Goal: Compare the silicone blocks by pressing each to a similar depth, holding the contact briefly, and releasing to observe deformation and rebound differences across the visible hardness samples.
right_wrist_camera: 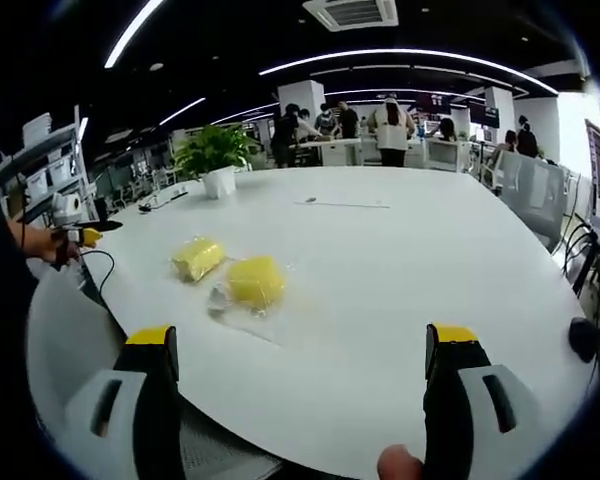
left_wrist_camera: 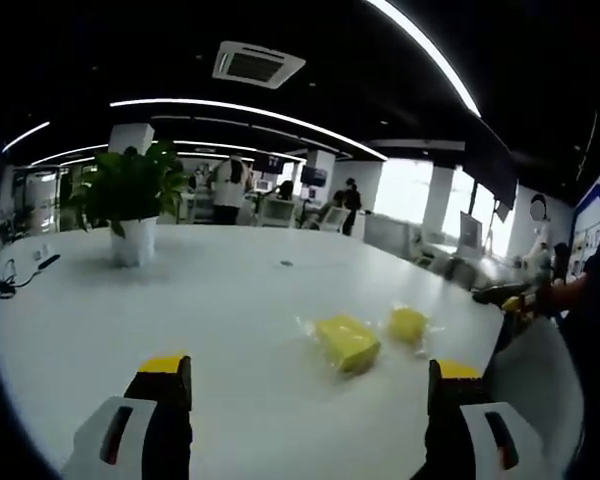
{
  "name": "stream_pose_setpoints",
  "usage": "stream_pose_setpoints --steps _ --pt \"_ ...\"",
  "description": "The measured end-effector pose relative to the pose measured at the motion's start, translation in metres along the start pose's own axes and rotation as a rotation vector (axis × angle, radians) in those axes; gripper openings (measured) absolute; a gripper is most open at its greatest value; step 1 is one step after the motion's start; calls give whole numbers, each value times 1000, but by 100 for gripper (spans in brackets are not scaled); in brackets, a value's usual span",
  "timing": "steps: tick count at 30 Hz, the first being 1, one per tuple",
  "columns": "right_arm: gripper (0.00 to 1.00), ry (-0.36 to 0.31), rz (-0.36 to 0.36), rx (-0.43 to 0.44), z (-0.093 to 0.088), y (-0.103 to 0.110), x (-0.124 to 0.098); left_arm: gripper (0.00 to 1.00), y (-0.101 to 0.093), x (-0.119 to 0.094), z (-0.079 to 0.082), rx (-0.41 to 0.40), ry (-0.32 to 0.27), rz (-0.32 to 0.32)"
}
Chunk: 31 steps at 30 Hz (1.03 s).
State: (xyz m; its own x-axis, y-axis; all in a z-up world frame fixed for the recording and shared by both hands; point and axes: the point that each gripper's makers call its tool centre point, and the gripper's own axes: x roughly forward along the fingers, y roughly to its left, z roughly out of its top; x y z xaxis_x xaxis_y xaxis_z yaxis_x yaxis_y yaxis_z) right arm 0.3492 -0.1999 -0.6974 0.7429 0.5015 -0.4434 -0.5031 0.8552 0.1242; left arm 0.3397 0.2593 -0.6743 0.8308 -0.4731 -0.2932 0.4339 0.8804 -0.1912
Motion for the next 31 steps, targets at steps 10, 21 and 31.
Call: stream_pose_setpoints --steps 10,21,31 --pt "97 0 -32 29 -3 -7 -5 100 5 1 2 -8 -5 2" --pt "97 16 -41 16 -10 -3 -12 100 4 2 -1 10 17 -22" --pt "97 35 -45 14 -11 -6 -16 100 4 -5 -3 11 24 -15"
